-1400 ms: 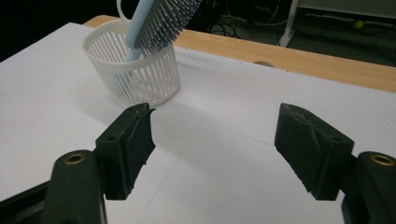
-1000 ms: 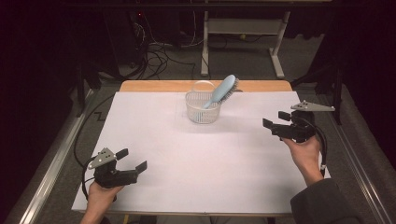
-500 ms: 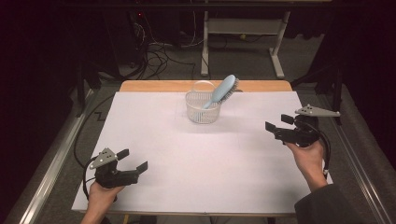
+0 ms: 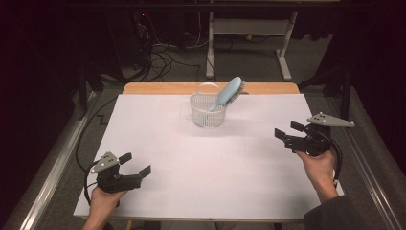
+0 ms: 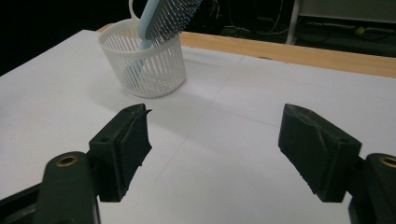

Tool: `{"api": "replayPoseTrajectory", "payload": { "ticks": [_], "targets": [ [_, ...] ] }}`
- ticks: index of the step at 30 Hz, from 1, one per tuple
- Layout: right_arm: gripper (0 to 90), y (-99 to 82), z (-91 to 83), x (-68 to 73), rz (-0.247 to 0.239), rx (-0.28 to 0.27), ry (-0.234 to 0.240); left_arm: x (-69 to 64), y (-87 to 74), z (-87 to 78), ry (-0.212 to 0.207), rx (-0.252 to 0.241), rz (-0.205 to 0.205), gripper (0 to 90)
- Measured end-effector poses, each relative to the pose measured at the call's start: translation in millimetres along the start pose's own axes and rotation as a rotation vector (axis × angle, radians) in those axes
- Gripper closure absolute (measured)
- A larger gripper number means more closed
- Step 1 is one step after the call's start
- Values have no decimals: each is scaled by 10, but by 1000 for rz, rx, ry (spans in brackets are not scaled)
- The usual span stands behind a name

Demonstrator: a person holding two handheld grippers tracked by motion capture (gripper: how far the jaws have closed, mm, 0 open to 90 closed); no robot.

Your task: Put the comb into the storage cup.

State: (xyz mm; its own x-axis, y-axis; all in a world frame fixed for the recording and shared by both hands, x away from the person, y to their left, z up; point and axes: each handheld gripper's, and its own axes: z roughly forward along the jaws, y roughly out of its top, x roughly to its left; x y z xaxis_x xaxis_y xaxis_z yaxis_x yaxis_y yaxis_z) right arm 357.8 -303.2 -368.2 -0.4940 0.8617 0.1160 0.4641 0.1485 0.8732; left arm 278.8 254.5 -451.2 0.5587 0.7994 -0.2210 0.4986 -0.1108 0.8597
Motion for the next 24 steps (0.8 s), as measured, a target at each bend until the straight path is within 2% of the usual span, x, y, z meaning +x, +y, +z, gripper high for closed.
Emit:
{"api": "replayPoseTrajectory", "payload": {
  "ticks": [18,24],
  "targets": [
    [241,-172,-149,24,-4,-18,7,-8,2,-3,-1,-1,2,54],
    [232,-238,-189,30,-1,-28,25,-14,1,-5,2,-3,2,54]
  ]
}}
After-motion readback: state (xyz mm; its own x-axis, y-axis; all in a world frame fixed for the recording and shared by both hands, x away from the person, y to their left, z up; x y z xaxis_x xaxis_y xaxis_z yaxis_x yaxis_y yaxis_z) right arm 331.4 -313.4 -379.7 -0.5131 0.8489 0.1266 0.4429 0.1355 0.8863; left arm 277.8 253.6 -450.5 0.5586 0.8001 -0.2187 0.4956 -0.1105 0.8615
